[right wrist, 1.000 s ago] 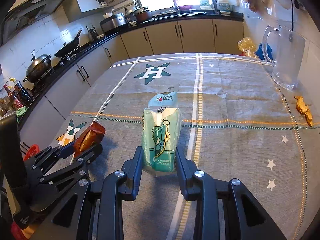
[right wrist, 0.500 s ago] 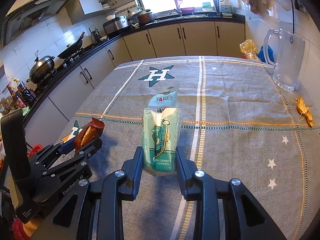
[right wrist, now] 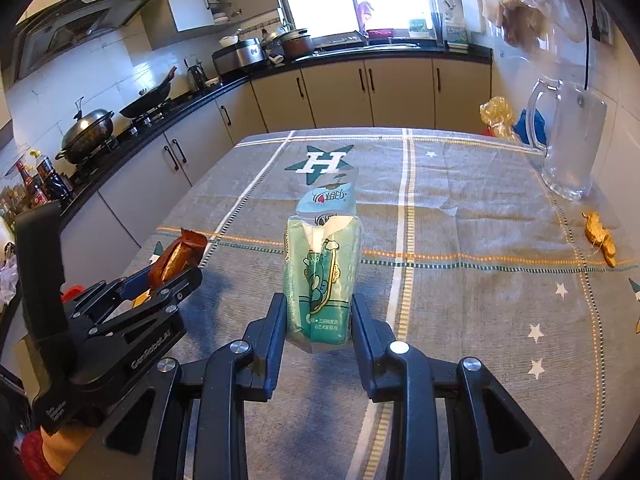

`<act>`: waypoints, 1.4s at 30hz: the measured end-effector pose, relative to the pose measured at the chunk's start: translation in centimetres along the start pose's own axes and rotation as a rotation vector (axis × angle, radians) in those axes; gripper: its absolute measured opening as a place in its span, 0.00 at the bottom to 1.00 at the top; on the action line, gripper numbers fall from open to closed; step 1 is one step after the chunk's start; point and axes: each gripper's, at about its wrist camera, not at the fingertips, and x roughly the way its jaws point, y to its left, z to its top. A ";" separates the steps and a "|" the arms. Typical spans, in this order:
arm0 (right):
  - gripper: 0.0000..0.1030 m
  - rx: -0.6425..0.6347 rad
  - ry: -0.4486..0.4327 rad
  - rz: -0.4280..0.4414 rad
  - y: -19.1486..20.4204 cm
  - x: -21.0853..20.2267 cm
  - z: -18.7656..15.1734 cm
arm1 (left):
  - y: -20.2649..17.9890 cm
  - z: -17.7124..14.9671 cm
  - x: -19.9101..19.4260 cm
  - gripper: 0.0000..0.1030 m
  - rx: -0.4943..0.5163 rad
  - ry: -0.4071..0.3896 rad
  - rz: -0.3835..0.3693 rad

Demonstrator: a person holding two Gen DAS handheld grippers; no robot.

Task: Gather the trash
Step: 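Carry the red wrapper and teal tissue pack over the red basket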

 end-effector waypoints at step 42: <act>0.33 -0.114 -0.058 0.029 6.2 -3.8 -1.5 | 6.6 -0.7 -8.0 0.41 -0.143 -0.094 0.144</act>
